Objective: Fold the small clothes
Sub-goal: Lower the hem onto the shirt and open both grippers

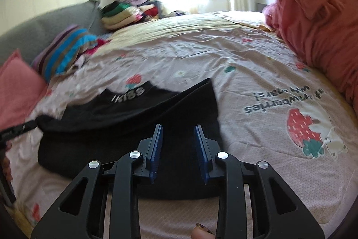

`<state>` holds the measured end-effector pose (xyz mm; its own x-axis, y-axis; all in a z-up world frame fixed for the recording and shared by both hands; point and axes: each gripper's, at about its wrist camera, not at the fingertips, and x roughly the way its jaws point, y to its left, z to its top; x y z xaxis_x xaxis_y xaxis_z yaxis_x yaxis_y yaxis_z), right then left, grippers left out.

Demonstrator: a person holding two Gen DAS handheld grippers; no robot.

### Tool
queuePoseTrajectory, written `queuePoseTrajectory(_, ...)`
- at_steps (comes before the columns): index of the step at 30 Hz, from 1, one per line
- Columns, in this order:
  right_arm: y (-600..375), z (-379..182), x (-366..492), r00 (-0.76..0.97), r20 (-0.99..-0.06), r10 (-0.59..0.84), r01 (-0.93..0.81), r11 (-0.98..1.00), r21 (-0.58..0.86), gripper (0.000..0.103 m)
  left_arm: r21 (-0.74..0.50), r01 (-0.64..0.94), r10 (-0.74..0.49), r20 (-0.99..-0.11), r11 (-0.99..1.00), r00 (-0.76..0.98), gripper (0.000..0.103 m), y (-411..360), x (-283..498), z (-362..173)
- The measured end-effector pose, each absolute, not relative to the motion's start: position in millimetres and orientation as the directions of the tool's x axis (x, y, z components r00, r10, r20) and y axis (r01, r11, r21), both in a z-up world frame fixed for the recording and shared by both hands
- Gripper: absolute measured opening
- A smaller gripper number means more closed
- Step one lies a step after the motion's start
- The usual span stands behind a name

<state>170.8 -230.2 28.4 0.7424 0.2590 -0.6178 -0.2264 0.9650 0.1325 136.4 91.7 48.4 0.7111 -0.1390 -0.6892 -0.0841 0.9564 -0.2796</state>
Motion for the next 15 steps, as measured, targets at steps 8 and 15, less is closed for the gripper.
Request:
queuePoseTrajectory(8,-186.9,7.8,171.9,0.705,-0.677,0.211,-0.304,0.952,-0.02,0.029,-0.197,-0.059,-0.123,-0.79,0.979,0.6,0.018,71.3,148.1,16.6)
queuePoseTrajectory(15,-173.8,-22.6,210.5,0.62,-0.759,0.198,-0.292,0.956,0.011,0.029,-0.094,-0.051,-0.049,-0.822,0.994,0.568,0.024,65.0,157.2,6.0)
